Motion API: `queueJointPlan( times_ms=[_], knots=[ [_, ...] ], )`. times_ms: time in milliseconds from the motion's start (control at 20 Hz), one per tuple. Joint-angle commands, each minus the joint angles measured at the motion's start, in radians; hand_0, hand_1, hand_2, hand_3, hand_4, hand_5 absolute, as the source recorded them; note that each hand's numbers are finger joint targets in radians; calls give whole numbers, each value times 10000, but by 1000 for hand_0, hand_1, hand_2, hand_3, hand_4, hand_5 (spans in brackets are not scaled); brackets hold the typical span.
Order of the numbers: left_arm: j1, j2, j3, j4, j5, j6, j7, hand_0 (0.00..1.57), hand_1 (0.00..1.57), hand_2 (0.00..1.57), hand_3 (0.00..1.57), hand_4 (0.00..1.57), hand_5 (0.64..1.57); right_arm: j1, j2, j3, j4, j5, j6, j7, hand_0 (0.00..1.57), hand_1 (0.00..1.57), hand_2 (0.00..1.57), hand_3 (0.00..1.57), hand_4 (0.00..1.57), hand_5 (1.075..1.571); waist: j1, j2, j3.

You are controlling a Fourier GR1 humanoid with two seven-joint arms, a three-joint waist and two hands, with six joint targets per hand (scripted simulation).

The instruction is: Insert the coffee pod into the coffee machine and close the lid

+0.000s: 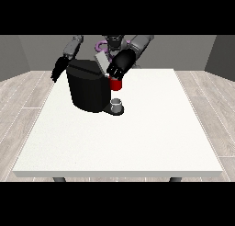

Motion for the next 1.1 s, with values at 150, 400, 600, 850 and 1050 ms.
queueJointPlan(
  times_ms=[150,400,600,850,1050],
  knots=[
    [158,292,-420,15,-583,257,-436,1160,1160,1178,1050,0,1571,303,-63,5,126,14,83,-417,0,0,0,0,0,1571,22,296,5],
    [408,-238,-150,204,-357,640,-384,1117,1117,1136,985,0,1571,71,-187,-52,-53,65,24,-9,0,0,0,0,0,1571,41,97,2],
    [-257,415,137,127,-319,725,-768,1150,1150,1145,953,0,1571,157,249,195,-84,174,-245,-500,0,0,0,0,41,1571,-95,537,4],
    [-321,111,147,3,-348,1066,-776,1241,1241,1202,970,0,1571,-416,-269,-241,237,-21,26,-322,0,0,0,0,109,1571,-5,800,5],
    [-576,780,256,174,-364,730,-1334,1269,1269,1236,966,0,1571,-295,-224,-21,21,145,11,-152,0,0,0,0,218,1571,-223,840,3]
  ],
)
